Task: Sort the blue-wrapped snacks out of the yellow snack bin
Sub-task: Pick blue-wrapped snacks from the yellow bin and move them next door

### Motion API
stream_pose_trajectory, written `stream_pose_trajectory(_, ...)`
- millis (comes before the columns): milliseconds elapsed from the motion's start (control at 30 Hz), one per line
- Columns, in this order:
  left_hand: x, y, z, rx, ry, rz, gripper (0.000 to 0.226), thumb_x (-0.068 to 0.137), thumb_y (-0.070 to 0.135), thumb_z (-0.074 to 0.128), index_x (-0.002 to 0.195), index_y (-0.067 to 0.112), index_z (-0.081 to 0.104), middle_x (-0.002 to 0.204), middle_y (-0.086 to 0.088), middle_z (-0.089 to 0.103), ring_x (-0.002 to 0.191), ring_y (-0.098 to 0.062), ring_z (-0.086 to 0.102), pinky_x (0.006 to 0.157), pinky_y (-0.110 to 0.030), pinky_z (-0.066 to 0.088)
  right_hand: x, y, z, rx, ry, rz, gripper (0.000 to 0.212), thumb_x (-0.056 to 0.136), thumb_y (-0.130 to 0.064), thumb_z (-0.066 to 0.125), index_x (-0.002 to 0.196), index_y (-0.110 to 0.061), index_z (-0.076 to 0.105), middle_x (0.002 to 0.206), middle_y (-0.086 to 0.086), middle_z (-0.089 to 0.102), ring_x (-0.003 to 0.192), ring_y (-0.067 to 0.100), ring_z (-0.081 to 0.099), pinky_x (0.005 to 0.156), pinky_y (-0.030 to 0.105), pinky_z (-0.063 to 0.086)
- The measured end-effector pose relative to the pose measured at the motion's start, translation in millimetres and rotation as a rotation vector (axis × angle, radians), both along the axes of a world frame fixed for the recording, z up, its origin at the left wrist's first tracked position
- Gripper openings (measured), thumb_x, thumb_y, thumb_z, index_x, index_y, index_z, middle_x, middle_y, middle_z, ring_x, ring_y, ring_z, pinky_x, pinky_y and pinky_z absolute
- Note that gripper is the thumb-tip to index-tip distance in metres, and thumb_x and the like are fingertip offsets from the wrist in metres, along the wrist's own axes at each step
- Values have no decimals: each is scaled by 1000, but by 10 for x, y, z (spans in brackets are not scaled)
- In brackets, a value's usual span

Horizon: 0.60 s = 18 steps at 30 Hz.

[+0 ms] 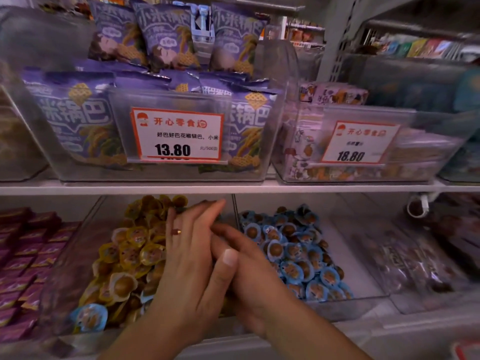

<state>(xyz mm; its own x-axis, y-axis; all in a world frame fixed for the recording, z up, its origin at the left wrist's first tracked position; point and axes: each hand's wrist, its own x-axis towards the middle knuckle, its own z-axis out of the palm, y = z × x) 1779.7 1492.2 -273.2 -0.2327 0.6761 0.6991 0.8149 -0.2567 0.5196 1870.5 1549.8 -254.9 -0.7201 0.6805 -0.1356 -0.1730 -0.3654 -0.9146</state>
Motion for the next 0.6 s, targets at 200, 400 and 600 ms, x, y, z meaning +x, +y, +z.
stream_pose_trajectory(200, 86, 62, -14, -61, -23, -29, 54, 103, 52, 19, 146, 24, 36, 144, 11, 37, 140, -15, 34, 110, -52, 34, 151, 146, 21, 187, -43, -186, 15, 87, -24, 74, 101, -27, 74, 98, 8, 77, 95, 25, 74, 79, 39, 62)
stream_pose_trajectory(400, -223, 94, -56, -213, -123, 34, 43, 97, 53, 39, 135, 35, 49, 129, 20, 48, 121, 2, 47, 97, -28, 45, 371, 914, -21, 458, -223, -531, 16, 86, -35, 68, 93, -23, 76, 92, 3, 76, 83, 17, 71, 67, 26, 54)
stream_pose_trajectory(600, -756, -53, -155, -372, 33, 85, 18, 93, 26, 59, 102, 39, 69, 98, 25, 62, 90, 4, 61, 78, -28, 54, 606, 1536, -385, 471, -542, -550, 32, 96, -27, 53, 73, -28, 77, 92, -6, 77, 92, 14, 69, 84, 29, 54)
